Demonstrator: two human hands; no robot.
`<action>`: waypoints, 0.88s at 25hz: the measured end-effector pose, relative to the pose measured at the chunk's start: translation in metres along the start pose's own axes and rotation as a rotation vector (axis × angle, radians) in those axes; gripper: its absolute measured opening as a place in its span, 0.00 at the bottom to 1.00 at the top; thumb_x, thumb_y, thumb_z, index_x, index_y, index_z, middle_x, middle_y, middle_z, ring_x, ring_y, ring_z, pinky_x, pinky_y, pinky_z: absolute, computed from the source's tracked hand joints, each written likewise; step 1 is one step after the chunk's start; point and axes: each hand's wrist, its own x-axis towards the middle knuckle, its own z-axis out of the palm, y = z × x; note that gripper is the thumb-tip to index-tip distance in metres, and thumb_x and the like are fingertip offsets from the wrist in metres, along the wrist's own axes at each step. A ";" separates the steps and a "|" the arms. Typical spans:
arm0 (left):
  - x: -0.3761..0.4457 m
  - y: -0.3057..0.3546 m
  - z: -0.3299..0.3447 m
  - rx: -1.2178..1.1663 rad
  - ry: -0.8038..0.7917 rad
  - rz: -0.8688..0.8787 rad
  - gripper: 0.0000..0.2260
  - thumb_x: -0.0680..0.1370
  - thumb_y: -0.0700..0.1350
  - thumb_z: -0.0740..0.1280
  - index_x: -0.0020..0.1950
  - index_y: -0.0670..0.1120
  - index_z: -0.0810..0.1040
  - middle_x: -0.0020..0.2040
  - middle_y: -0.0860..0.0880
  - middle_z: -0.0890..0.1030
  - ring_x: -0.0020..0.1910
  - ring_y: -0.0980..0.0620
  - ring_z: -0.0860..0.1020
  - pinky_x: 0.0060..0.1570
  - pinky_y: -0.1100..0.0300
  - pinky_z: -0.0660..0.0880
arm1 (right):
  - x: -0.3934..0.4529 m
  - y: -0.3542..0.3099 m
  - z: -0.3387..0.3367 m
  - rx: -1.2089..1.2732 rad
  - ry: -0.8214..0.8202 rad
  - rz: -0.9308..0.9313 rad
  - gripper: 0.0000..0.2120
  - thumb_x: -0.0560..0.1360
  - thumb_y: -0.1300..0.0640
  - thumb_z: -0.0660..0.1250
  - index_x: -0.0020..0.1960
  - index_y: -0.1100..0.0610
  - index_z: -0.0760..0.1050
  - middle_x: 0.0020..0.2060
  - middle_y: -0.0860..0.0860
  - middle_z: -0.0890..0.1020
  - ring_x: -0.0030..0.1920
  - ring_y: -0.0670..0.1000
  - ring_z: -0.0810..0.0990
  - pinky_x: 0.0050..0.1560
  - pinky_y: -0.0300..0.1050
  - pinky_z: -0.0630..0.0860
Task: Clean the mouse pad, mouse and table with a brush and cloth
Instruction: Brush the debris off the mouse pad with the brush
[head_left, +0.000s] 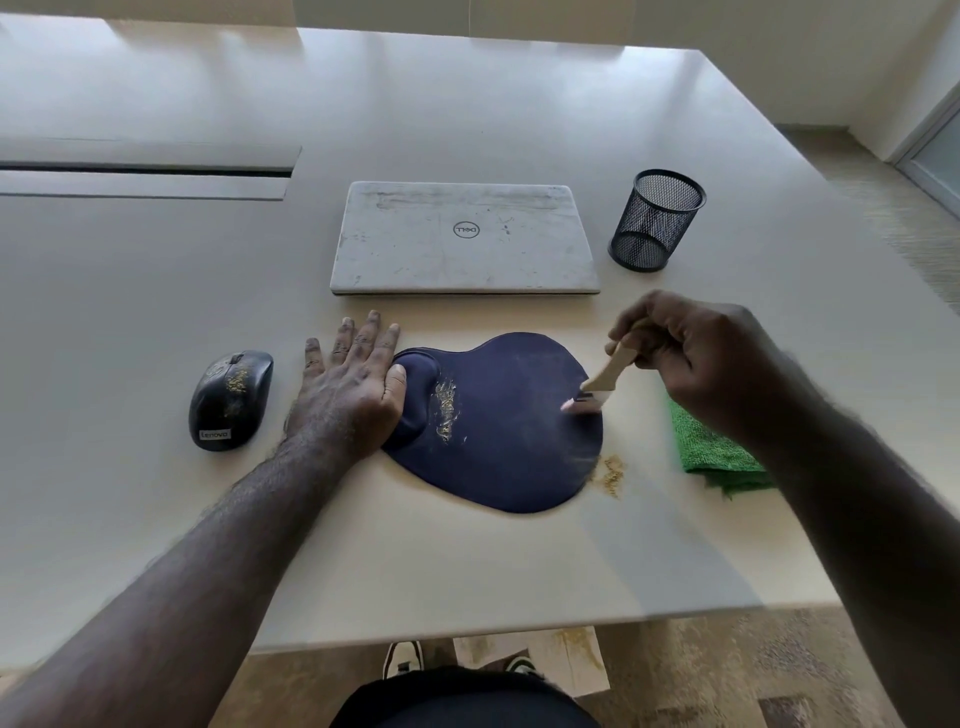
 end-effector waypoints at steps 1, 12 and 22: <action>0.000 0.000 0.000 0.002 0.001 0.003 0.25 0.82 0.53 0.47 0.79 0.54 0.48 0.80 0.53 0.45 0.78 0.51 0.44 0.74 0.46 0.38 | -0.001 0.000 0.000 -0.020 0.028 -0.013 0.09 0.78 0.63 0.64 0.51 0.51 0.79 0.43 0.43 0.85 0.44 0.39 0.83 0.48 0.39 0.80; 0.000 0.000 0.000 0.001 0.004 0.001 0.25 0.82 0.52 0.48 0.80 0.54 0.48 0.80 0.54 0.45 0.78 0.51 0.44 0.74 0.46 0.38 | -0.028 -0.016 -0.005 -0.034 0.010 -0.094 0.07 0.79 0.63 0.65 0.51 0.53 0.79 0.43 0.44 0.84 0.44 0.41 0.82 0.45 0.41 0.79; 0.000 0.001 0.000 -0.008 -0.003 -0.006 0.25 0.82 0.52 0.48 0.80 0.55 0.48 0.80 0.54 0.45 0.78 0.52 0.43 0.74 0.47 0.37 | -0.042 -0.031 -0.010 0.006 -0.024 -0.095 0.07 0.80 0.59 0.63 0.50 0.56 0.81 0.43 0.42 0.84 0.44 0.41 0.83 0.45 0.33 0.77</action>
